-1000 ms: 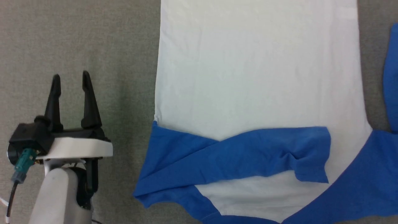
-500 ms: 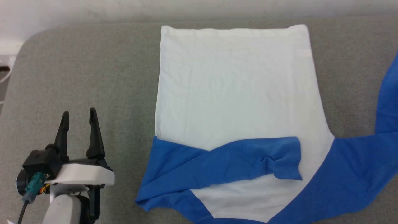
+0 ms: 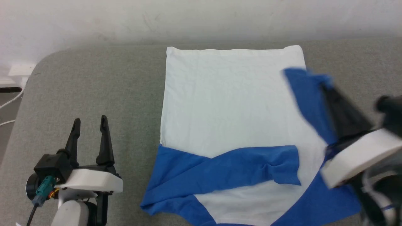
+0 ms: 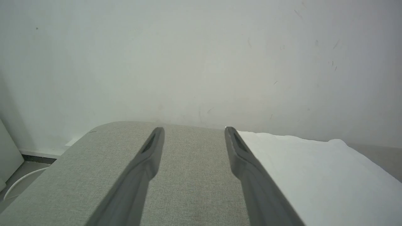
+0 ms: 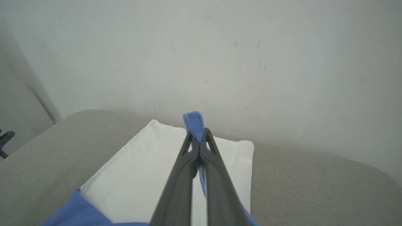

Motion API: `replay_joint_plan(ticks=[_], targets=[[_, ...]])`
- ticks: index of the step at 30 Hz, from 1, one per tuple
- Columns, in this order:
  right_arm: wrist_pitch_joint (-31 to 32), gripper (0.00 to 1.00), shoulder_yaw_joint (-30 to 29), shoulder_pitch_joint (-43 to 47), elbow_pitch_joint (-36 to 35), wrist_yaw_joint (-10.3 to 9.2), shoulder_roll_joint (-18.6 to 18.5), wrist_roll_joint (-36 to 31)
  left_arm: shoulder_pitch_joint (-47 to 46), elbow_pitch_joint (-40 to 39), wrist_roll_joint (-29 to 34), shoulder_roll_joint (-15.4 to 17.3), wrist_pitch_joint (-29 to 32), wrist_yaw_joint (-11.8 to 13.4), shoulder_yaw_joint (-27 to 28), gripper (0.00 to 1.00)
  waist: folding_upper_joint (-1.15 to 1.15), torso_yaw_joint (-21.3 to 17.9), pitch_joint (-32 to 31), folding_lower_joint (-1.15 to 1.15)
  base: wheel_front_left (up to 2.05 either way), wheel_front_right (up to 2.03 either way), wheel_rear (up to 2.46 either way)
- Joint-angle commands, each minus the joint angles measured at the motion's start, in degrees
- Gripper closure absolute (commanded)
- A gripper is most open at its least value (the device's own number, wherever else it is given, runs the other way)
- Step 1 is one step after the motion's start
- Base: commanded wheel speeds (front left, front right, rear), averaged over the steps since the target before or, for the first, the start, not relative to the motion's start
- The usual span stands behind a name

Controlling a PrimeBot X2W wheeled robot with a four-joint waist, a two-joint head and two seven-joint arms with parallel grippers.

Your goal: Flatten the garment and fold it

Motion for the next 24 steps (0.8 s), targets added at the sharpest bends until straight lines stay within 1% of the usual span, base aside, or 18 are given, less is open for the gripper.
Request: replay_joint_plan(ticks=[1, 5, 13, 16, 19, 24], targets=[[0.4, 1.0, 3.4, 1.8, 0.7, -0.05, 1.0, -0.3, 0.5, 0.3, 0.0, -0.3, 0.0, -0.2, -0.2, 0.0, 0.0, 0.3, -0.1, 0.0, 0.0, 0.0, 0.0], [0.1, 1.0, 10.7, 3.7, 6.0, -0.05, 2.0, -1.0, 0.1, 0.8, -0.1, -0.4, -0.1, -0.4, -0.7, 0.0, 0.0, 0.7, 0.1, 0.0, 0.0, 0.0, 0.0], [-4.6, 1.0, 20.7, 3.6, 21.8, -0.05, 2.8, -2.5, -0.5, 1.3, -0.2, -0.7, -0.3, -0.5, -1.5, 0.0, 0.0, 1.1, 0.7, 0.0, 0.0, 0.0, 0.0], [-5.8, 1.0, 23.5, 2.8, 27.9, -0.05, 2.9, -2.4, -1.2, 2.2, -0.7, -0.4, -0.5, -1.2, -1.3, 0.0, 0.0, 1.2, 1.3, 0.0, 0.0, 0.0, 0.0], [-6.9, 1.0, 25.8, 1.7, 33.5, -0.05, 2.9, -1.8, -1.6, 2.5, -0.7, -0.7, -0.7, -1.3, -1.5, 0.0, 0.0, 1.3, 1.9, 0.0, 0.0, 0.0, 0.0], [-6.7, 1.0, 28.2, 0.2, 40.3, -0.05, 3.0, -0.2, -2.3, 3.6, -1.0, -0.8, -1.0, -1.8, -1.3, 0.0, 0.0, 1.4, 2.7, 0.0, 0.0, 0.0, 0.0]])
